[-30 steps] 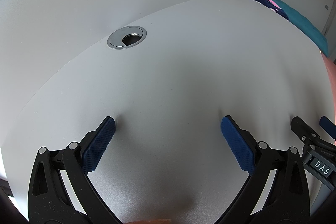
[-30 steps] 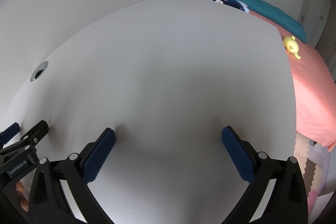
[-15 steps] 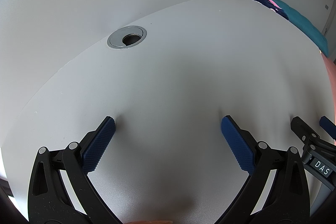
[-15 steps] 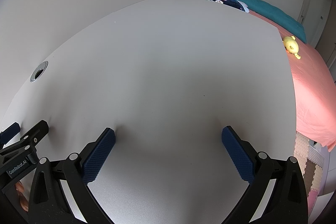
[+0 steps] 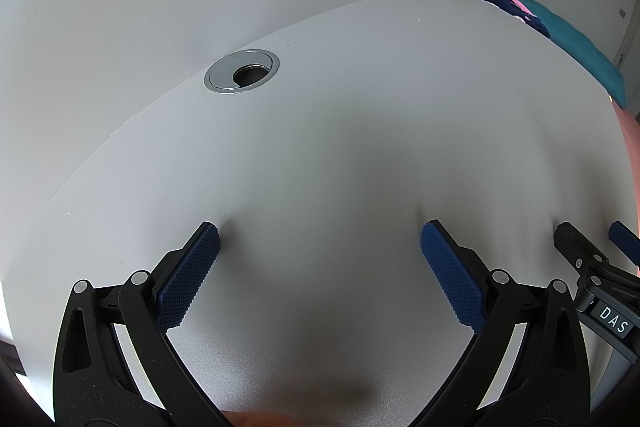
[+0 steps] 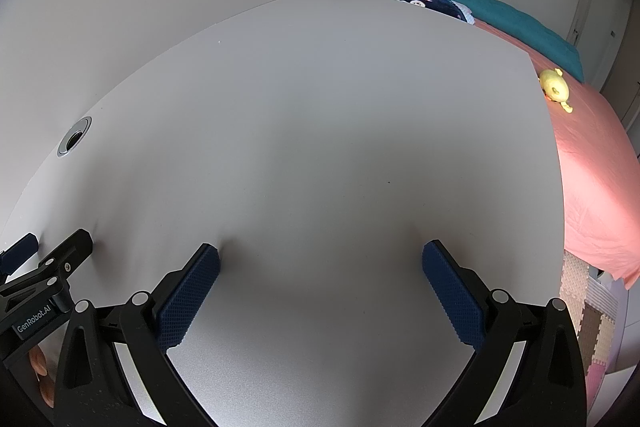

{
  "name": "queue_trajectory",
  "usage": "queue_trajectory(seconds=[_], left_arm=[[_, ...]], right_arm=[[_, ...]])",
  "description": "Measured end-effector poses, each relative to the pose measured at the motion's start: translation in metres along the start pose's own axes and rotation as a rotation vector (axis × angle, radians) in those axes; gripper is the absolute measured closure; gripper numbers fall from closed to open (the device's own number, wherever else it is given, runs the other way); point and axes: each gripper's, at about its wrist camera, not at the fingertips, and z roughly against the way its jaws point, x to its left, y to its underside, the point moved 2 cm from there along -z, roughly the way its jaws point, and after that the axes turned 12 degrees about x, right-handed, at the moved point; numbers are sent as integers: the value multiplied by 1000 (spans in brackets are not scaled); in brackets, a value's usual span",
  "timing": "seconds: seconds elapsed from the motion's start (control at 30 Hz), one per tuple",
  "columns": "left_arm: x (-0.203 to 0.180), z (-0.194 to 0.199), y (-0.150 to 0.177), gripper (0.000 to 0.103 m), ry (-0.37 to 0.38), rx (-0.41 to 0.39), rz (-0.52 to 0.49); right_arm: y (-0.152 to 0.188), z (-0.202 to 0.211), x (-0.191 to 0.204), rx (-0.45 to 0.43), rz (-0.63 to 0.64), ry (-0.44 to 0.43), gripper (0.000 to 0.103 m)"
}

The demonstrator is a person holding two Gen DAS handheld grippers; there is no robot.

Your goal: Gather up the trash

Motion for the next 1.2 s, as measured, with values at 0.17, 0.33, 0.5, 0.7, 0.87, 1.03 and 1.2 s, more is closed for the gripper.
queue_trajectory(seconds=[0.17, 0.33, 0.5, 0.7, 0.87, 1.03, 1.2], left_arm=[[2, 0, 2, 5, 1, 0, 0], [1, 0, 2, 5, 0, 0, 0], [1, 0, 2, 5, 0, -1, 1], [1, 0, 2, 5, 0, -1, 1], [2, 0, 2, 5, 0, 0, 1], [2, 0, 2, 5, 0, 0, 1], [2, 1, 2, 5, 0, -1, 1]], right_arm=[[0, 0, 0, 0, 0, 0, 2], [0, 0, 0, 1, 0, 0, 2], [0, 0, 0, 1, 0, 0, 2], [0, 0, 0, 1, 0, 0, 2], [-1, 0, 0, 1, 0, 0, 2], [-1, 0, 0, 1, 0, 0, 2], [-1, 0, 0, 1, 0, 0, 2]])
